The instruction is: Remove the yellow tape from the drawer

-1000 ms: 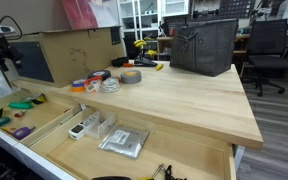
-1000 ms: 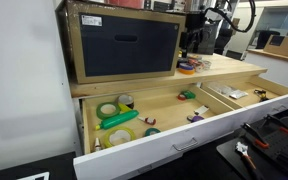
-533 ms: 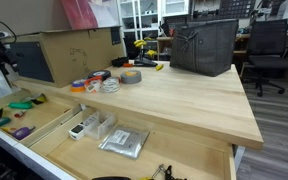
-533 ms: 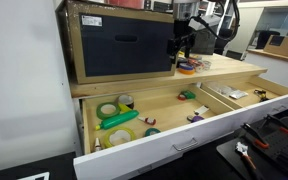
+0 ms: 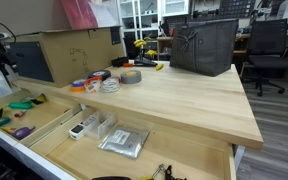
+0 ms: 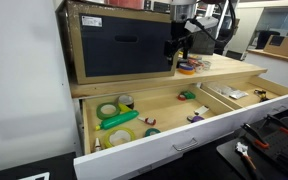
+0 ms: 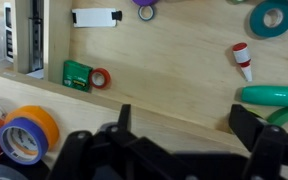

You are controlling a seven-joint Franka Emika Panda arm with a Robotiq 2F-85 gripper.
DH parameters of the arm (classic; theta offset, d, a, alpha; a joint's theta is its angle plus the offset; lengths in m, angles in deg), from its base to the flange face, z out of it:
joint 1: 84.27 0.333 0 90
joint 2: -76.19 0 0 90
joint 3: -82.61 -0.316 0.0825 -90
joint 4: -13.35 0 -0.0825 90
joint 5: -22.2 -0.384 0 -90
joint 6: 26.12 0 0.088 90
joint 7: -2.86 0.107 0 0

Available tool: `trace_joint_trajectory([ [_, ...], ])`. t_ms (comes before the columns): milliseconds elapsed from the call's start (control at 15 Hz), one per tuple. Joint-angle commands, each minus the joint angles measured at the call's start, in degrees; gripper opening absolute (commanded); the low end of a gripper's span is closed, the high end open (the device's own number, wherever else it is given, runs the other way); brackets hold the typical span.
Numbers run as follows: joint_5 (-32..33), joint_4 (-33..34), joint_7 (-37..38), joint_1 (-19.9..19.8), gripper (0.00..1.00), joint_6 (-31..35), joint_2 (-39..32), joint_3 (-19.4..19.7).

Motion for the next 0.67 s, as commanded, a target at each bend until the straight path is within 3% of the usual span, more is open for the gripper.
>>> trace_joint_trajectory([
  [0, -0.17, 0.26, -0.12, 0.64, 1.0, -0.22, -0.05, 0.64],
  [200, 0.18, 0.74, 0.53, 0.77, 1.0, -0.31, -0.79, 0.76],
  [600, -3.1, 1.06, 5.92, 2.92, 1.0, 8.83, -8.69, 0.83],
])
